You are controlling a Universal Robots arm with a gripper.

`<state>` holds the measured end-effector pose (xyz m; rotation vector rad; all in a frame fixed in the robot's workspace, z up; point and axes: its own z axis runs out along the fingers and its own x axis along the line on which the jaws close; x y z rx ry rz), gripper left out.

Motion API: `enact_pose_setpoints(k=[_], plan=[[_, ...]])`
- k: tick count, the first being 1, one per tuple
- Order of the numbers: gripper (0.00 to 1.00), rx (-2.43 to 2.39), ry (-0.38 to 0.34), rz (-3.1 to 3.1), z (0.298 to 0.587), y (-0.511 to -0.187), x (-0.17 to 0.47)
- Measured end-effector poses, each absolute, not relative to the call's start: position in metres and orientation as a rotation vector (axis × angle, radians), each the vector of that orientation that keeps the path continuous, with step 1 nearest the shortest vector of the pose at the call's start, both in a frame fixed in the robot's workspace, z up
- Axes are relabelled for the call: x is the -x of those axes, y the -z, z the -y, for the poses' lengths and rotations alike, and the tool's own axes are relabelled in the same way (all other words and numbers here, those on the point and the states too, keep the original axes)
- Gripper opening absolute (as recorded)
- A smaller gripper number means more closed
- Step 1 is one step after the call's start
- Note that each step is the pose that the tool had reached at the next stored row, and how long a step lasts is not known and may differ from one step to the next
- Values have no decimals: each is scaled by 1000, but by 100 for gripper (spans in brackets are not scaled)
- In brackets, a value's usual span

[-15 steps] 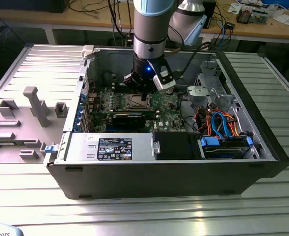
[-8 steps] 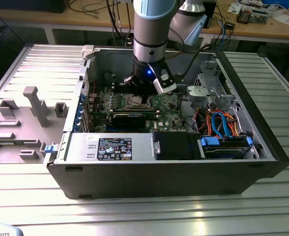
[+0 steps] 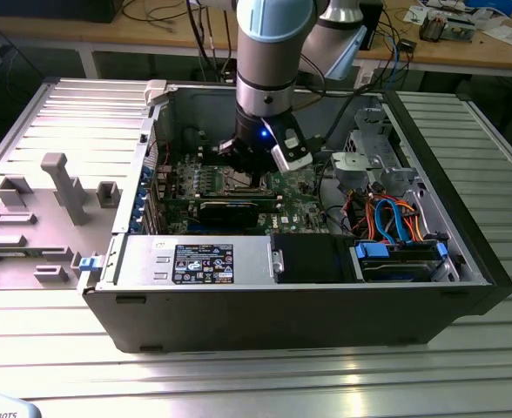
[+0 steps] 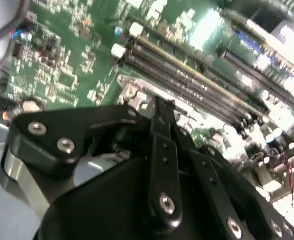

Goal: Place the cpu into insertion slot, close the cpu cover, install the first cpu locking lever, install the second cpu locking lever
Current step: 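Install the second cpu locking lever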

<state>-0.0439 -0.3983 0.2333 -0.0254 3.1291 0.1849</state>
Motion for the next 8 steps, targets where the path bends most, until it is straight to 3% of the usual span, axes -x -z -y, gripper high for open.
enact_pose_setpoints(k=[8], plan=[[11, 45, -196, -3143, 400, -230, 59]])
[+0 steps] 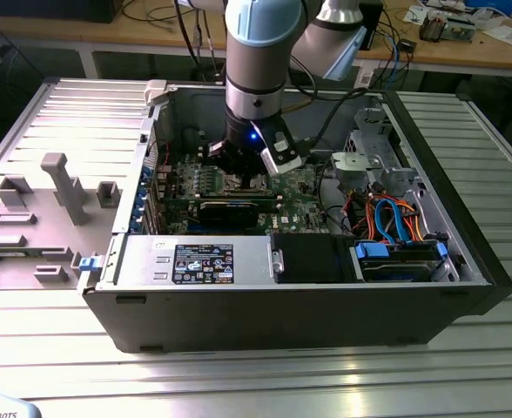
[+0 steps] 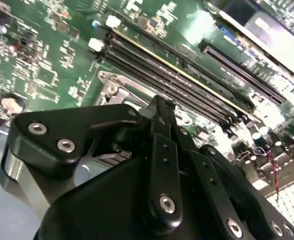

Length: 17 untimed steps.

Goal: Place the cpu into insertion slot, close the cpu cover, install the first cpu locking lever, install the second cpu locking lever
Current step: 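Install the second cpu locking lever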

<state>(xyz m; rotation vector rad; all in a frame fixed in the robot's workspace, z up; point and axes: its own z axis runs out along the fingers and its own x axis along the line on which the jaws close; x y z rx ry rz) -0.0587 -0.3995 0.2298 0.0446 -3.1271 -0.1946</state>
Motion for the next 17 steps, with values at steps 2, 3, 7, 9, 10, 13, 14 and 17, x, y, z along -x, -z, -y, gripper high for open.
enact_pose_setpoints(k=[2, 3, 7, 9, 10, 13, 14, 17], plan=[[11, -45, 196, 3126, 400, -229, 60], [11, -45, 197, 3126, 400, -229, 60], [11, -45, 203, 3125, 400, -229, 60], [11, -45, 206, 3125, 400, -229, 60], [11, -45, 208, 3125, 400, -229, 60], [11, -45, 212, 3125, 400, -229, 60], [11, -45, 213, 3124, 400, -229, 60], [11, -45, 217, 3124, 400, -229, 60]])
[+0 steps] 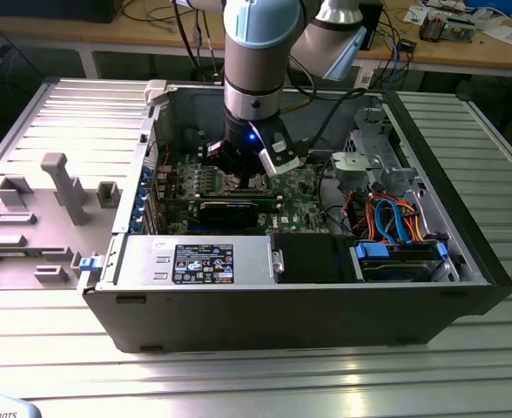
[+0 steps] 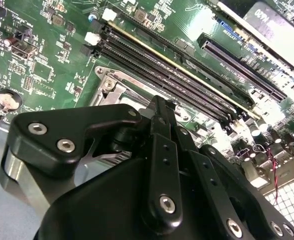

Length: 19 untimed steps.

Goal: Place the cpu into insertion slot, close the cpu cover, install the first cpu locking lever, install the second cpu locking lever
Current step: 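Install the second cpu locking lever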

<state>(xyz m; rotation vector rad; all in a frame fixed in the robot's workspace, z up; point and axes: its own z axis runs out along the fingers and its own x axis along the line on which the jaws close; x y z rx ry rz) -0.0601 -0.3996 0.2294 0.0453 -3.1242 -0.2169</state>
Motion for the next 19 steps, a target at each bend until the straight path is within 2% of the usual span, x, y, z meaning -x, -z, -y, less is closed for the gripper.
enact_pose_setpoints(k=[19], plan=[[11, -47, 224, 3120, 408, -229, 80]])
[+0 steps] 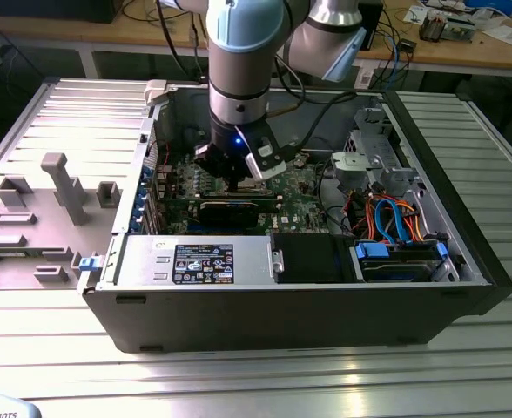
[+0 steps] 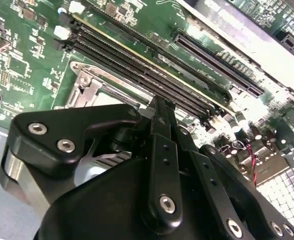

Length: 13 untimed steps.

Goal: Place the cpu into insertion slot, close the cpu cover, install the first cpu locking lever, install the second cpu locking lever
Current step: 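Install the second cpu locking lever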

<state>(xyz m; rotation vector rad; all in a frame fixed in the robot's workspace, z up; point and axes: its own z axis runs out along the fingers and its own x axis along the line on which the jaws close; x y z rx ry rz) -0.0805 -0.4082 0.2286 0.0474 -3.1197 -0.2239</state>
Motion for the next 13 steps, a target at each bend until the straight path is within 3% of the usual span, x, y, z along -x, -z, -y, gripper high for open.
enact_pose_setpoints(k=[13], plan=[[11, -52, 237, 3098, 411, -221, 93]])
